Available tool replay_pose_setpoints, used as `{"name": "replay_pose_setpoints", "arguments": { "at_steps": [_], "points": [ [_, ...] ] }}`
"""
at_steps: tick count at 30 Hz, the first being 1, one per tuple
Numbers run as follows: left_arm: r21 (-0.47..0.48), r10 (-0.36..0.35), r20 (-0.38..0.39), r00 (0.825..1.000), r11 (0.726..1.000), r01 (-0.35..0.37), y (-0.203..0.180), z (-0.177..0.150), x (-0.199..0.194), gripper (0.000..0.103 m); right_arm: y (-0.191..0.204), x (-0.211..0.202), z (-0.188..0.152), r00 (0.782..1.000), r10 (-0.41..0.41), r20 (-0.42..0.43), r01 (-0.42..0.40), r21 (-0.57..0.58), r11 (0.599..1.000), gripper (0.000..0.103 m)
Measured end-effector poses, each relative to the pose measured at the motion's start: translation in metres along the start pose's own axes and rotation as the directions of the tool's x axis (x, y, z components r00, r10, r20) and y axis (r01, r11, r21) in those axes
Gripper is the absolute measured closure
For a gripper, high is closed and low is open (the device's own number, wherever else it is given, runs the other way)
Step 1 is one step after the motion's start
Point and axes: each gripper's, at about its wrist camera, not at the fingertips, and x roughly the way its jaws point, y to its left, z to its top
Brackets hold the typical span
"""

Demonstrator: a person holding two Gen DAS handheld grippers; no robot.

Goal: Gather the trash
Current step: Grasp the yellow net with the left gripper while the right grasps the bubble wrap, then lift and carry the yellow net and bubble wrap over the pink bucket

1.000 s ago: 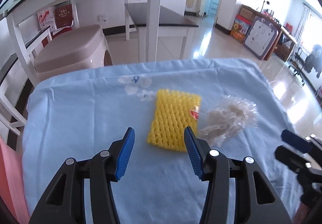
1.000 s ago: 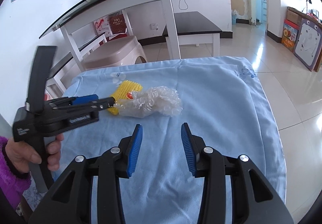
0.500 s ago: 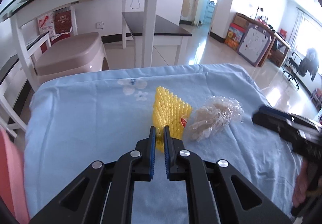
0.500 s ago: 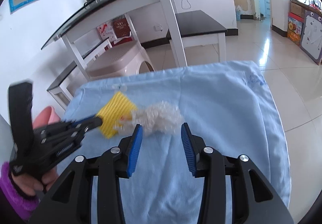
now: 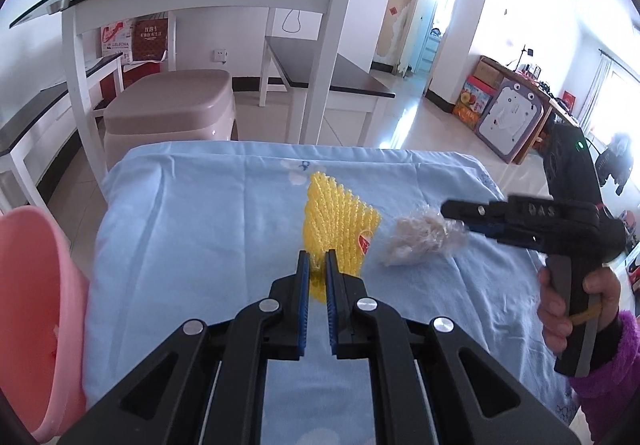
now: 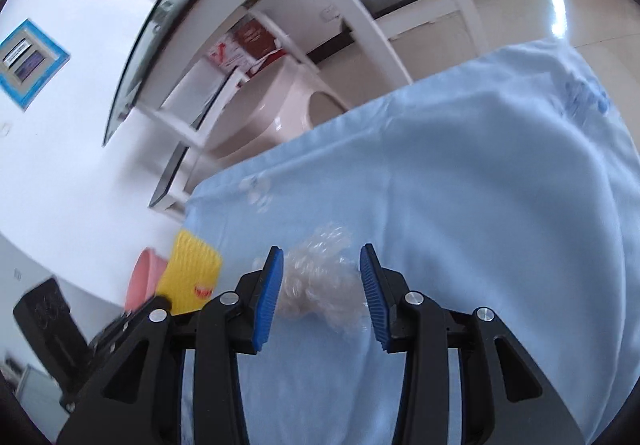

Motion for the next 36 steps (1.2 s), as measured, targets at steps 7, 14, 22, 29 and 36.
{"name": "replay_pose_setpoints", "arguments": {
  "at_steps": [7,14,22,29,36],
  "points": [
    [-0.027,0.002,0.024,1.0,1.0,-0.001,0.007,-0.004,-0.018,0.096,0.049,-0.013,-0.046,0.999,-0.031,-0.039,0.024,-0.184,0.983,0.062],
    [-0.049,0.006,0.029,1.0,0.999,-0.004,0.012,-0.012,-0.031,0.096,0.085,-0.006,-0.072,0.983,-0.184,0.002,0.172,-0.371,0.913,0.062],
    [-0.072,0.002,0.033,0.999,0.997,0.001,0.018,-0.024,-0.043,0.096,0.096,-0.002,-0.08,0.97,-0.239,0.044,0.235,-0.432,0.871,0.062],
    [-0.082,0.005,0.041,0.999,0.997,-0.001,0.019,-0.033,-0.054,0.096,0.097,-0.004,-0.088,0.957,-0.281,0.074,0.285,-0.436,0.854,0.087],
    [-0.088,0.018,0.084,0.996,0.996,-0.011,0.016,-0.035,-0.072,0.096,0.11,-0.026,-0.099,0.961,-0.243,0.13,0.276,-0.416,0.867,0.088]
  ]
}}
